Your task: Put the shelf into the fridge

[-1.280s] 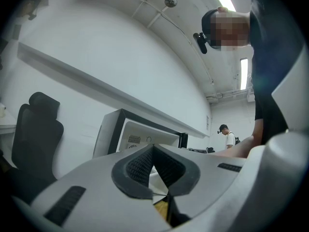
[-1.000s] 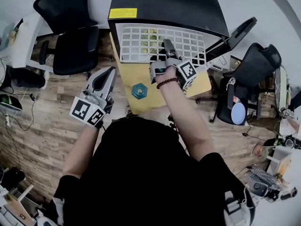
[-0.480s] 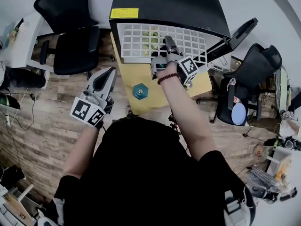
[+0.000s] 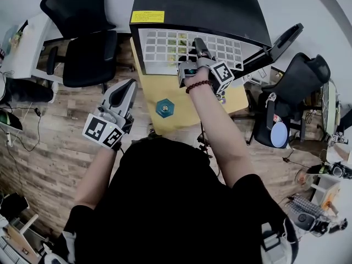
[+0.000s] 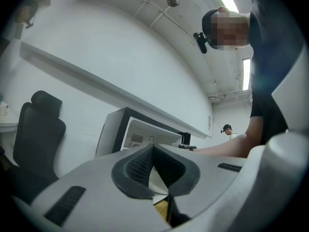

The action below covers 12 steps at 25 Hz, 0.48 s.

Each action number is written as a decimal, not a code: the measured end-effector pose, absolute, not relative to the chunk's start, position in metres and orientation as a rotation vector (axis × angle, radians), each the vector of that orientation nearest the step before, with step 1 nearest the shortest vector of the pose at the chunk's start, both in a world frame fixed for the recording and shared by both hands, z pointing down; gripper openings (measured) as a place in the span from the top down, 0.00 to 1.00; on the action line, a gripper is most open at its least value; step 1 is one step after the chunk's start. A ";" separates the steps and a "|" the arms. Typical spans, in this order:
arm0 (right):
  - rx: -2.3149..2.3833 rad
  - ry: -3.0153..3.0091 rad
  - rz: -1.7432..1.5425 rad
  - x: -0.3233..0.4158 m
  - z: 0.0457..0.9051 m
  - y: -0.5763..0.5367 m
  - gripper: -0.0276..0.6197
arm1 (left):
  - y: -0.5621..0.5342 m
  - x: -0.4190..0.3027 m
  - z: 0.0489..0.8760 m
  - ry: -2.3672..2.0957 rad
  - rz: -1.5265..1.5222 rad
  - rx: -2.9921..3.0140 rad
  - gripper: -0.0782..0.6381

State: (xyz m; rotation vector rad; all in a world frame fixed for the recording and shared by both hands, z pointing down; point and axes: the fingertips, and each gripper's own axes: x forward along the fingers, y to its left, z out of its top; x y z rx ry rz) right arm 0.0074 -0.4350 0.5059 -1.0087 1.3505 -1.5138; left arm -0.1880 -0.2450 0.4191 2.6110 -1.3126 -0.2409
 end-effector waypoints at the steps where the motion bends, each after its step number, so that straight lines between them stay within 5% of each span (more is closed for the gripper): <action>1: -1.011 1.344 -1.520 0.007 0.507 -0.438 0.82 | -0.246 -0.188 0.419 -1.313 -0.241 2.611 0.87; 12: -1.024 1.332 -1.525 0.006 0.511 -0.457 0.82 | -0.247 -0.198 0.421 -1.323 -0.248 2.605 0.87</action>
